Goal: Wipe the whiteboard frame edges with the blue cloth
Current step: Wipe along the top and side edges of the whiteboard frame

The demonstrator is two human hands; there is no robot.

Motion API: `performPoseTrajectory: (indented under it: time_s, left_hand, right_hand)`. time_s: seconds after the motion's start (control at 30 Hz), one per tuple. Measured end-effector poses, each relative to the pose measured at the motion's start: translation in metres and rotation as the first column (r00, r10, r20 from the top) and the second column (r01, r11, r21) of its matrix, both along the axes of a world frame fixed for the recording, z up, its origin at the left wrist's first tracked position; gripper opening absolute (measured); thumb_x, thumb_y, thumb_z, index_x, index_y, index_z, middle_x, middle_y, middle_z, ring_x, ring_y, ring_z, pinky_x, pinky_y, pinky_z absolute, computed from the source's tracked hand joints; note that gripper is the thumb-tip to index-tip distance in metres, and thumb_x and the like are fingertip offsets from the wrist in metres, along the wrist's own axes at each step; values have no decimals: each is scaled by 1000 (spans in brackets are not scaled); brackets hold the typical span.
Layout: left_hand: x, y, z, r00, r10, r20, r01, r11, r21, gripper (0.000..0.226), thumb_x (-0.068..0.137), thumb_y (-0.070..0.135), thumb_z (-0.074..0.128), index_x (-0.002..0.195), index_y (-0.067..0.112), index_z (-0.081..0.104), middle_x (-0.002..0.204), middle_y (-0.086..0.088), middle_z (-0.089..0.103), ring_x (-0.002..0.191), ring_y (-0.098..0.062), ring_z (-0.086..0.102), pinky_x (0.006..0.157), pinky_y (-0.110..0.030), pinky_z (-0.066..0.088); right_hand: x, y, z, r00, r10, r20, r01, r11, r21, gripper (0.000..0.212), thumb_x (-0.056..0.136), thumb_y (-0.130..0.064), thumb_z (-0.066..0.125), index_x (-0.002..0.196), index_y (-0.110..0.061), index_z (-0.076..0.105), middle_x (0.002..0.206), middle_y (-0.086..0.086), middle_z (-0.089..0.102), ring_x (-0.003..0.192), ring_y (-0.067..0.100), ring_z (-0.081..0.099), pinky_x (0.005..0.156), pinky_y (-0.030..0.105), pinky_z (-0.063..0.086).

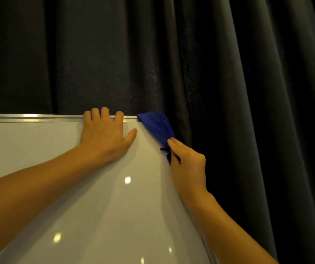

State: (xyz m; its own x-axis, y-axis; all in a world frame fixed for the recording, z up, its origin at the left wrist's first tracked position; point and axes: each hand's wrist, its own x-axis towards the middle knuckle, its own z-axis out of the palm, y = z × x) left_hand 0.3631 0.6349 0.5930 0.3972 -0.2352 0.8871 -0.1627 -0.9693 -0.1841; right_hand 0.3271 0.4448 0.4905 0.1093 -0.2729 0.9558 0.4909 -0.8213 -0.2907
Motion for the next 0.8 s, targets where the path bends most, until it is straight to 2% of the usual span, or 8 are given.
performPoseTrajectory:
  time_s: [0.07, 0.1, 0.23, 0.33, 0.47, 0.53, 0.67, 0.8]
  left_hand:
    - [0, -1, -4, 999, -30, 17, 30, 1000, 3, 80, 83, 76, 26, 142, 22, 36, 136, -20, 44, 122, -40, 41, 108, -54, 26]
    - [-1, -2, -5, 999, -46, 11, 46, 999, -1, 84, 83, 77, 25, 146, 23, 30, 141, -21, 40, 127, -41, 37, 111, -56, 22]
    - [-3, -13, -21, 997, -73, 30, 73, 997, 26, 88, 81, 78, 10, 154, 30, 3, 160, -20, 11, 145, -45, 6, 116, -60, -4]
    - [1, -12, -42, 995, -101, 4, 101, 994, 37, 90, 79, 77, 4, 154, 28, -7, 162, -16, -13, 145, -44, -18, 114, -60, -12]
    - [0, -13, -61, 996, -90, -25, 92, 993, 75, 100, 74, 80, -2, 154, 22, -8, 162, -16, -13, 144, -46, -19, 111, -67, -11]
    - [-5, -17, -65, 994, -98, -38, 100, 993, 68, 104, 72, 85, -1, 154, 20, -8, 162, -17, -13, 144, -46, -18, 110, -67, -13]
    - [-16, -28, -64, 993, -102, -65, 105, 993, 53, 108, 72, 88, 3, 154, 18, -10, 162, -19, -13, 143, -49, -18, 110, -69, -9]
    - [-20, -34, -66, 997, -58, -51, 62, 996, 67, 108, 72, 87, 4, 153, 17, -12, 161, -20, -15, 143, -50, -17, 110, -70, -5]
  right_hand:
    - [-4, -5, 20, 994, 108, -21, -106, 993, 57, 24, 94, -8, 59, 114, -14, 72, 113, 7, 72, 105, 20, 66, 99, 34, 52]
    - [-4, -5, 40, 987, 156, -39, -152, 985, 78, 22, 97, -13, 56, 112, -14, 72, 111, 7, 72, 104, 21, 66, 98, 40, 52]
    - [11, 5, 104, 981, 7, -194, -32, 991, -129, 54, 94, 7, 48, 142, -18, 50, 152, 8, 43, 139, 27, 39, 116, 34, 29]
    - [9, 7, 79, 962, -44, -271, -4, 985, -173, 57, 91, 8, 49, 144, -14, 46, 154, 9, 40, 141, 28, 37, 117, 31, 25]
    - [-28, 5, -20, 957, 36, -288, -74, 990, -124, 55, 91, 5, 55, 142, -15, 46, 149, 2, 45, 137, 10, 38, 106, 2, 18]
    - [-47, 1, -52, 951, 59, -303, -91, 992, -92, 55, 91, 4, 58, 142, -15, 47, 147, 2, 48, 130, 2, 37, 100, -5, 18]
    - [-50, -5, -19, 934, 83, -348, -114, 991, -70, 51, 94, 3, 53, 142, -11, 47, 146, 8, 50, 134, 21, 45, 104, 10, 27]
    - [-21, -7, 57, 913, 104, -395, -148, 986, -82, 54, 94, 3, 46, 146, -11, 41, 157, 10, 32, 144, 26, 31, 107, 13, 20]
